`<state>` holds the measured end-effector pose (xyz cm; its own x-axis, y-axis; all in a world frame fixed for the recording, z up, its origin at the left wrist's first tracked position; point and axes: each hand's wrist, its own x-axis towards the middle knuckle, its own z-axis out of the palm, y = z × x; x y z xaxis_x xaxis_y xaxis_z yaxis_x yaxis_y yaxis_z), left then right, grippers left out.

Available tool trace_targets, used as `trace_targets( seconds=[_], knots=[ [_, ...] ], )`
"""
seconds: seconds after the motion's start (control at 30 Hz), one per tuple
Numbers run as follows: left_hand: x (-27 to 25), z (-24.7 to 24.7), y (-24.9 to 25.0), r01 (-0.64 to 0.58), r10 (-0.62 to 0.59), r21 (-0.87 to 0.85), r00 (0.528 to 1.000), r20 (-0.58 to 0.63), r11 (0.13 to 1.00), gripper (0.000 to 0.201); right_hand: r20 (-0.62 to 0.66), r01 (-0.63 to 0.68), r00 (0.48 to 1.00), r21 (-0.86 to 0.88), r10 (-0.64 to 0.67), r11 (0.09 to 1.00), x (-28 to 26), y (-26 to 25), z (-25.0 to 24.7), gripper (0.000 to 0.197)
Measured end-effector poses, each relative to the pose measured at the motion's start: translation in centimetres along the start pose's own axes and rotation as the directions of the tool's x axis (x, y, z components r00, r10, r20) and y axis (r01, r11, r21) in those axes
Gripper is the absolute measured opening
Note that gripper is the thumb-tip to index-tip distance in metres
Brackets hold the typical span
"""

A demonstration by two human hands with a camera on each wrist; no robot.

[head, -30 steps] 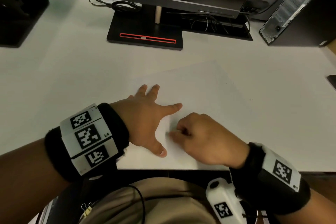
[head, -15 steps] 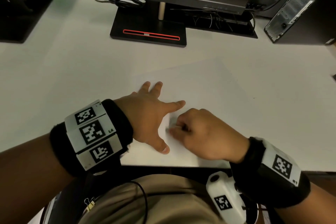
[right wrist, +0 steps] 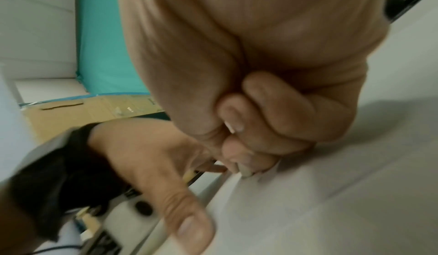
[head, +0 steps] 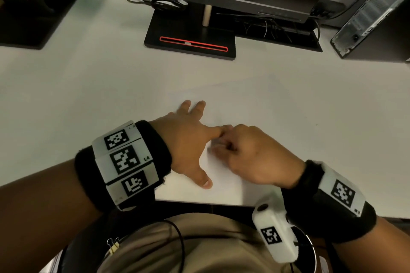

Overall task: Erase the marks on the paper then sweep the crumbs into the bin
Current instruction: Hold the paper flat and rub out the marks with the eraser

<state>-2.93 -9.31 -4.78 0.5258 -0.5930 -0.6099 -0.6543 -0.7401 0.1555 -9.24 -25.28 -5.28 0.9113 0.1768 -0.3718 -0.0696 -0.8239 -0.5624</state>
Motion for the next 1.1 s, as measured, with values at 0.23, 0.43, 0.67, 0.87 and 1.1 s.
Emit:
trace_targets(
  seconds=[0.23,0.43,0.67,0.87,1.1],
  knots=[
    [0.1,0.3,-0.1,0.014,-0.014,0.009,0.999,-0.036,1.000,0.139,-0.009,-0.033,0.999,0.005,0.034,0.999,0.5,-0.1,-0.5,0.044],
    [0.2,0.4,-0.4,0.017,-0.017,0.009,0.999,-0.040,1.000,0.143,-0.025,-0.056,0.998,0.005,0.056,0.998,1.1,0.0,-0.8,0.045],
    [0.2,0.4,-0.5,0.013,-0.013,0.010,0.999,-0.036,1.000,0.144,0.003,-0.054,0.999,-0.023,0.054,0.998,1.1,0.2,-0.7,0.047],
    [0.2,0.4,-0.4,0.008,-0.008,0.013,0.999,-0.033,1.000,0.143,0.066,-0.014,0.998,-0.037,0.016,0.999,0.3,-0.2,0.0,0.048],
    [0.1,0.3,-0.5,0.008,-0.008,0.003,1.000,-0.020,1.000,0.143,0.059,0.047,0.997,-0.070,-0.043,0.996,0.8,-0.6,0.0,0.044]
  ],
)
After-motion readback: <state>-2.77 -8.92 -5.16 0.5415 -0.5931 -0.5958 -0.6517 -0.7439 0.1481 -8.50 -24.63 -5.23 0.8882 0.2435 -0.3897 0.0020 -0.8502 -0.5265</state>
